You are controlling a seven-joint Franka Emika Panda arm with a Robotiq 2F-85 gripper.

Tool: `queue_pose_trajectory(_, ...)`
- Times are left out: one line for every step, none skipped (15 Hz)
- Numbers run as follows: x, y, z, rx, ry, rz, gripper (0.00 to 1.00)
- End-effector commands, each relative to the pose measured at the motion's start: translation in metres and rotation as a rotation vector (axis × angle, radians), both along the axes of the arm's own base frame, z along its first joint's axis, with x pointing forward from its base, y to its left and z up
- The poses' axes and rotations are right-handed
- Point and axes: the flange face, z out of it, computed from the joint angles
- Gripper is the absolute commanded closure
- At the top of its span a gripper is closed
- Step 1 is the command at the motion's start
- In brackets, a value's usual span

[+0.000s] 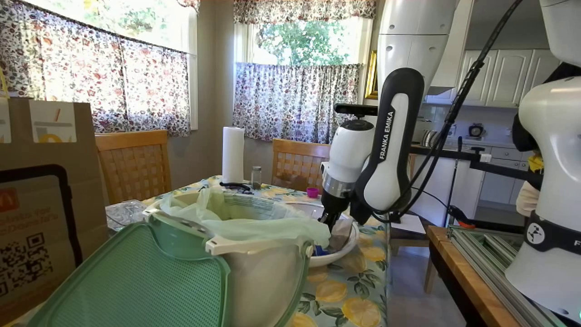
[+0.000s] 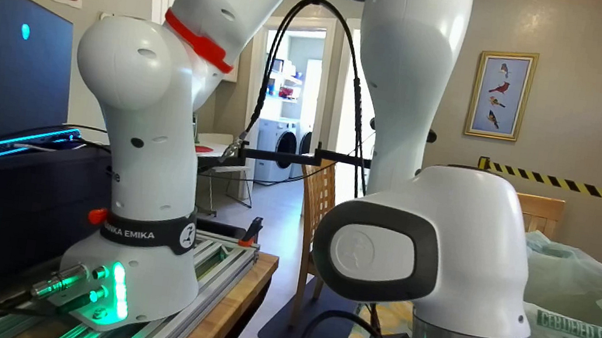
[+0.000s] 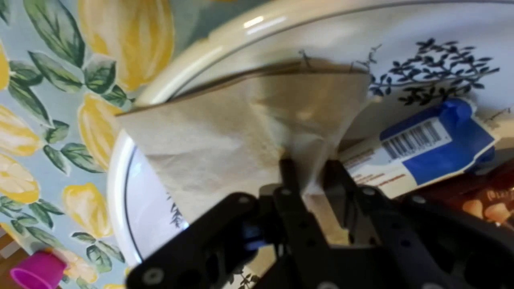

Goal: Put some of the contents of the white plate into the bin

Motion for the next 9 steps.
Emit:
queue_pose_trajectory(-0.003,-0.008,0.017,-0.009,-0.009,-0.029,1.00)
queue_pose_trajectory(-0.002,-0.010,0.021,-0.012,-0.013,-0.042,1.00)
queue_pose_trajectory(-0.001,-0.012,0.026,-0.012,-0.017,-0.049,1.00)
queue_pose_trajectory(-0.001,-0.013,0.032,-0.016,-0.025,-0.058,1.00)
queue_pose_trajectory(0.001,-0.014,0.039,-0.025,-0.041,-0.066,1.00)
queue_pose_trajectory(0.004,-0.014,0.048,-0.026,-0.063,-0.064,1.00)
queue_pose_trajectory(0.008,-0.014,0.057,-0.026,-0.086,-0.060,1.00)
queue_pose_trajectory(0.013,-0.012,0.065,-0.027,-0.111,-0.055,1.00)
queue_pose_trajectory(0.017,-0.009,0.074,-0.014,-0.133,-0.044,1.00)
